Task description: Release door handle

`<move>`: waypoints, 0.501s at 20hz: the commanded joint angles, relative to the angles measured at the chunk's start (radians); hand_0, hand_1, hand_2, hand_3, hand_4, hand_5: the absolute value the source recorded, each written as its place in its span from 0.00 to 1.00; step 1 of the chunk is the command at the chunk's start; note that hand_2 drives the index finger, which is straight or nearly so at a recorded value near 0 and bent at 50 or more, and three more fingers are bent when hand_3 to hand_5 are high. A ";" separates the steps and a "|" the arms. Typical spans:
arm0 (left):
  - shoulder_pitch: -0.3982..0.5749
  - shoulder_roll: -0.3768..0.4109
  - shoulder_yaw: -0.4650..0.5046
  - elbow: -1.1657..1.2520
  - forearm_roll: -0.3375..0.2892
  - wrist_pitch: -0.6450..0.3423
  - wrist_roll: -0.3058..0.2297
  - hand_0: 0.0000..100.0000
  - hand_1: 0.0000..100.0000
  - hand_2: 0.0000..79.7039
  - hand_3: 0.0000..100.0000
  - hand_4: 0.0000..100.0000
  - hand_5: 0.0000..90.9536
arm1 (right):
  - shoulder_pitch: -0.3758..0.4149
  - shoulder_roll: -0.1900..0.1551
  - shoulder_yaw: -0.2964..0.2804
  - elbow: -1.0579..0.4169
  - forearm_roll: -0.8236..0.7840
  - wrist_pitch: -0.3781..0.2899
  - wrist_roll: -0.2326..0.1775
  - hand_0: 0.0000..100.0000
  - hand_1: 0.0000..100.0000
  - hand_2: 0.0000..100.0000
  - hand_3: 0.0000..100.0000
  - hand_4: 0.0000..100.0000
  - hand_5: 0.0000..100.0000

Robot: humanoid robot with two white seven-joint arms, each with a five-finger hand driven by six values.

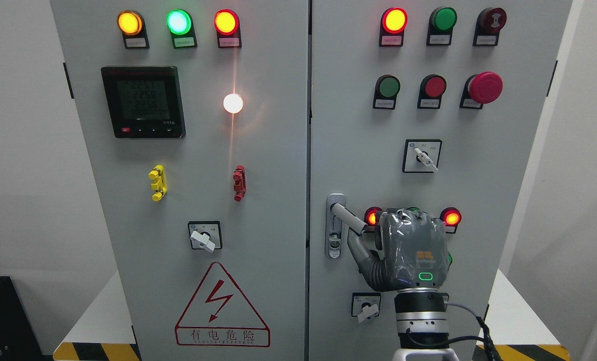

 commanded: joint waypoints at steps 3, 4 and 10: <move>0.009 0.000 0.000 0.000 0.000 0.000 0.000 0.12 0.56 0.00 0.00 0.00 0.00 | 0.000 0.000 -0.001 -0.008 0.000 -0.002 -0.001 0.51 0.43 0.96 1.00 1.00 1.00; 0.009 0.001 0.000 0.000 0.000 0.000 0.000 0.12 0.56 0.00 0.00 0.00 0.00 | -0.002 0.000 -0.001 -0.009 0.000 -0.002 -0.001 0.51 0.43 0.96 1.00 1.00 1.00; 0.009 0.000 0.000 0.000 0.000 0.000 0.000 0.12 0.56 0.00 0.00 0.00 0.00 | -0.002 0.000 -0.001 -0.011 0.000 -0.002 -0.001 0.52 0.43 0.96 1.00 1.00 1.00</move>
